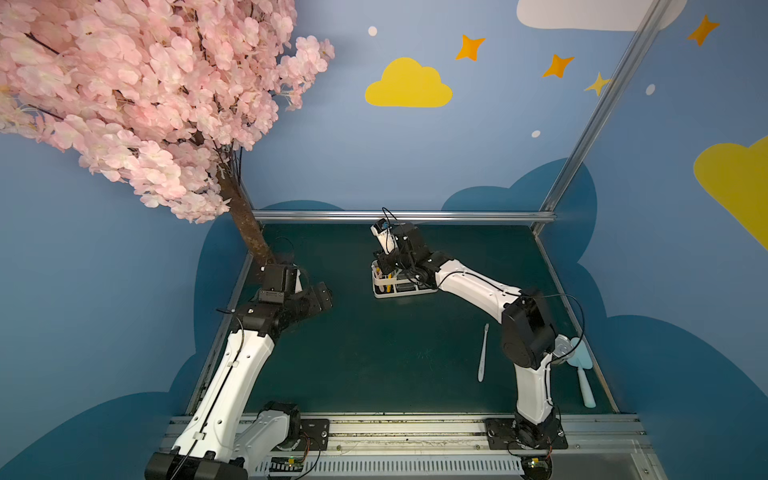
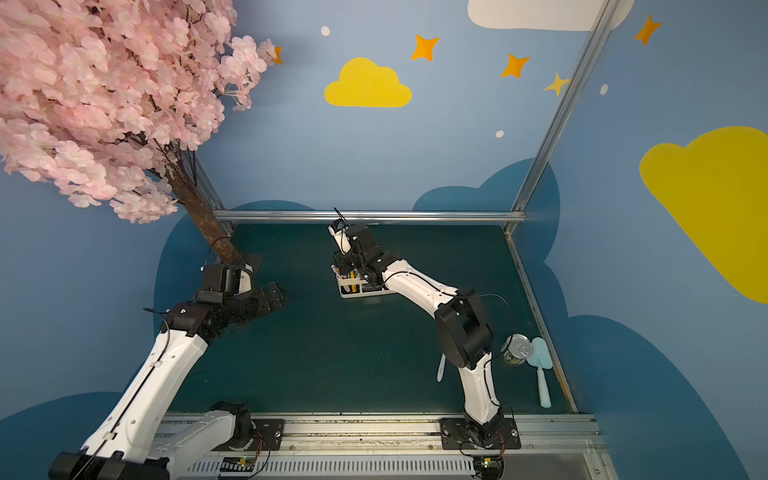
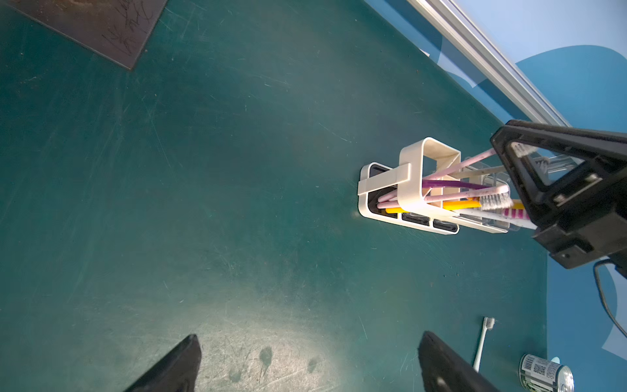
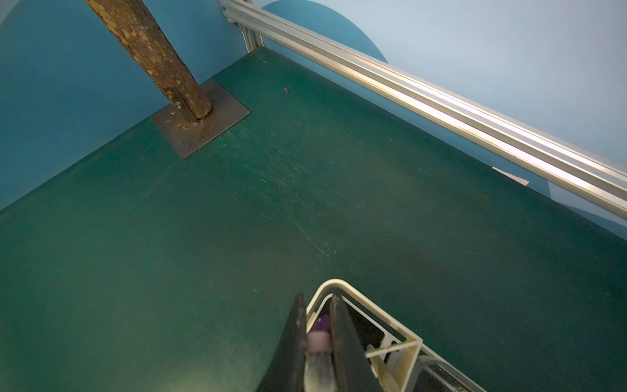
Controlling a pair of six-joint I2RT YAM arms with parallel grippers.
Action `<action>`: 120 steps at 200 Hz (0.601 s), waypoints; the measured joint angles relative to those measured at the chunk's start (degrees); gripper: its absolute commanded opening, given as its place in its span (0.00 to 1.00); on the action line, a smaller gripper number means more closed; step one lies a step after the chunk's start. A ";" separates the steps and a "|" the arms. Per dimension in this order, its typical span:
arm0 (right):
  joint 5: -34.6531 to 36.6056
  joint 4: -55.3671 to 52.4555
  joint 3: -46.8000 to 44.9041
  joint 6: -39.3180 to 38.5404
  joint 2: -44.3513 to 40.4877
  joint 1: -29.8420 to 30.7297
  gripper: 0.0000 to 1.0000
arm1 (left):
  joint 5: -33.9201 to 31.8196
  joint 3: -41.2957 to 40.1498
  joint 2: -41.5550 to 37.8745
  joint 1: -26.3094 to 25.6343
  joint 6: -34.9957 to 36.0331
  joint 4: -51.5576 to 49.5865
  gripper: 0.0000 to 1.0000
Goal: Place the toothbrush into the toothbrush holder
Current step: Place the toothbrush in the toothbrush holder.
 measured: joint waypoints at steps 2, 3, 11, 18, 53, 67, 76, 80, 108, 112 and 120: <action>0.00 0.02 0.00 0.00 0.00 0.00 0.12 | 0.02 0.00 0.00 0.00 0.00 0.00 1.00; 0.00 0.02 0.00 0.02 0.00 0.00 0.13 | 0.02 0.00 -0.02 0.00 -0.02 -0.02 1.00; 0.00 0.04 -0.02 0.04 0.00 0.00 0.16 | 0.02 0.00 0.00 0.00 -0.04 -0.02 1.00; -0.04 0.04 -0.02 0.15 0.00 0.00 0.20 | 0.02 0.00 0.00 0.02 -0.04 -0.02 1.00; -0.94 0.09 -0.04 0.83 0.00 0.00 0.32 | 0.04 0.00 0.00 0.13 -0.09 -0.02 1.00; -1.20 0.09 -0.04 1.07 0.00 0.00 0.35 | 0.04 0.00 0.00 0.13 -0.11 0.00 1.00; -1.27 0.09 -0.04 1.18 0.00 0.00 0.37 | 0.07 0.00 0.00 0.13 -0.11 0.00 1.00; -1.29 0.09 -0.04 1.22 0.00 0.00 0.38 | 0.07 0.00 0.00 0.13 -0.11 0.00 1.00; -1.29 0.09 -0.04 1.29 -0.22 0.00 0.45 | 0.07 0.00 0.00 0.31 -0.11 0.00 1.00; -1.27 0.09 -0.02 1.27 -0.28 0.00 0.47 | 0.07 0.00 0.00 0.35 -0.11 0.00 1.00; -1.27 0.07 -0.04 1.18 -0.50 0.00 0.48 | 0.07 0.00 0.00 0.37 -0.11 0.00 1.00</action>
